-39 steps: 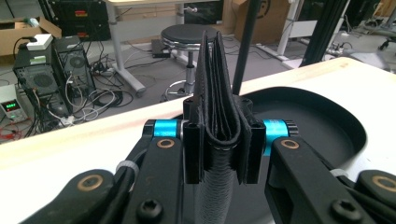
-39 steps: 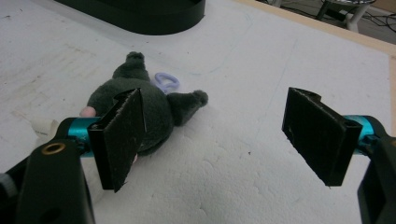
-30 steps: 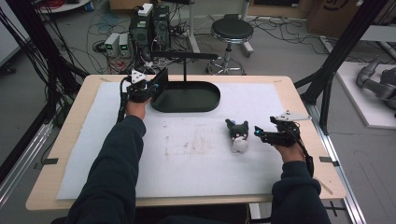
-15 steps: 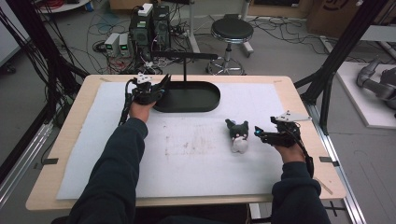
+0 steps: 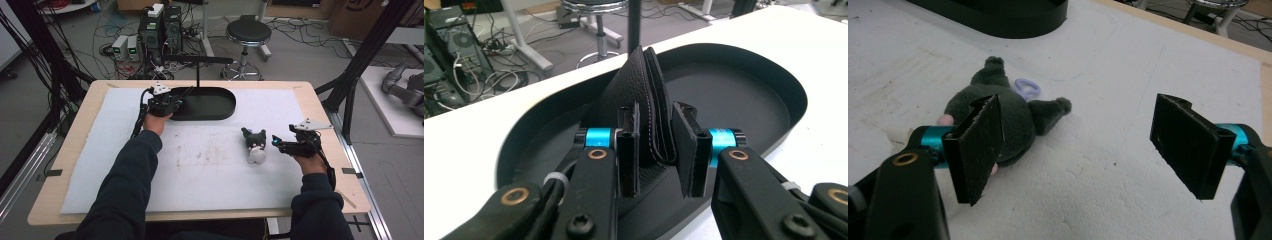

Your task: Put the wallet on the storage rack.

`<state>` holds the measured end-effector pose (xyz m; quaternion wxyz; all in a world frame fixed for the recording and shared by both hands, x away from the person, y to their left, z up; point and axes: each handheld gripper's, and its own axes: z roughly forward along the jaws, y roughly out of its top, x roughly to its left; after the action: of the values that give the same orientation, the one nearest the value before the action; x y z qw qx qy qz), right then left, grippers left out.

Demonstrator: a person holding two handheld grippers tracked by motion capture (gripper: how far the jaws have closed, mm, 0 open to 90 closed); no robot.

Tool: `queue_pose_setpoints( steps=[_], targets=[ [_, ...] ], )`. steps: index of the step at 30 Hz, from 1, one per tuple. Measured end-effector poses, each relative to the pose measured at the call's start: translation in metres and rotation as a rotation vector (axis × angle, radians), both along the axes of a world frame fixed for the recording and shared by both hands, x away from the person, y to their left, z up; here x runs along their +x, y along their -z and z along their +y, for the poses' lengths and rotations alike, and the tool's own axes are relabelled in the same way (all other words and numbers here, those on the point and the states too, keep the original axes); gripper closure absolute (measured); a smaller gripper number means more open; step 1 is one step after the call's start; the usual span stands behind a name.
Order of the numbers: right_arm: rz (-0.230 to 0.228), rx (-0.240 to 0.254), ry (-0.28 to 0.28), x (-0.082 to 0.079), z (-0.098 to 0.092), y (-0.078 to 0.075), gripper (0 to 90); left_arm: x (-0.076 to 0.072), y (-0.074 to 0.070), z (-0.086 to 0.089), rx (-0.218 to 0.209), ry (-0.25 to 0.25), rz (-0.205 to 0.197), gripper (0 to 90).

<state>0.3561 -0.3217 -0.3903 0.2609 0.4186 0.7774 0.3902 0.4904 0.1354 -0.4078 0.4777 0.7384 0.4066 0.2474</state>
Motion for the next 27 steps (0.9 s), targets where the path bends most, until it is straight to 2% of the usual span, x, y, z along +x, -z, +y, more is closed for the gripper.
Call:
queue_pose_setpoints(
  steps=[2, 5, 8, 9, 11, 15, 20, 24, 26, 27],
  targets=[
    [0.001, 0.001, 0.002, -0.001, 0.000, 0.000, 21.8, 0.001, 0.003, -0.002, -0.008, -0.018, 0.013, 70.0],
    [-0.001, 0.003, 0.003, -0.001, 0.000, 0.000, 21.8, 0.006, 0.011, -0.001, 0.000, -0.068, 0.066, 59.9],
    [-0.001, 0.002, 0.003, -0.001, 0.000, 0.000, 21.8, 0.008, 0.017, 0.001, -0.025, -0.099, 0.118, 52.4],
    [0.002, 0.001, 0.000, 0.000, 0.000, 0.000, 21.8, 0.008, 0.017, 0.002, -0.036, -0.098, 0.123, 49.6],
    [0.004, 0.001, 0.003, 0.000, -0.001, 0.000, 21.8, 0.005, 0.014, 0.003, -0.059, -0.081, 0.110, 48.7],
    [0.008, -0.002, -0.001, 0.001, 0.000, 0.001, 21.8, -0.005, 0.001, 0.010, -0.122, -0.083, 0.071, 35.4],
    [0.000, -0.007, -0.011, 0.002, 0.002, 0.001, 21.8, -0.030, -0.013, 0.030, -0.227, -0.080, 0.007, 25.6],
    [0.004, 0.000, -0.004, 0.004, 0.001, 0.002, 21.7, -0.053, -0.022, 0.047, -0.294, -0.049, -0.042, 18.5],
    [0.003, 0.000, -0.003, 0.004, 0.001, 0.002, 21.7, -0.063, -0.025, 0.053, -0.301, -0.033, -0.051, 18.5],
    [0.005, -0.005, -0.004, 0.004, 0.002, 0.002, 21.8, -0.067, -0.027, 0.055, -0.290, -0.028, -0.054, 18.5]
  ],
)
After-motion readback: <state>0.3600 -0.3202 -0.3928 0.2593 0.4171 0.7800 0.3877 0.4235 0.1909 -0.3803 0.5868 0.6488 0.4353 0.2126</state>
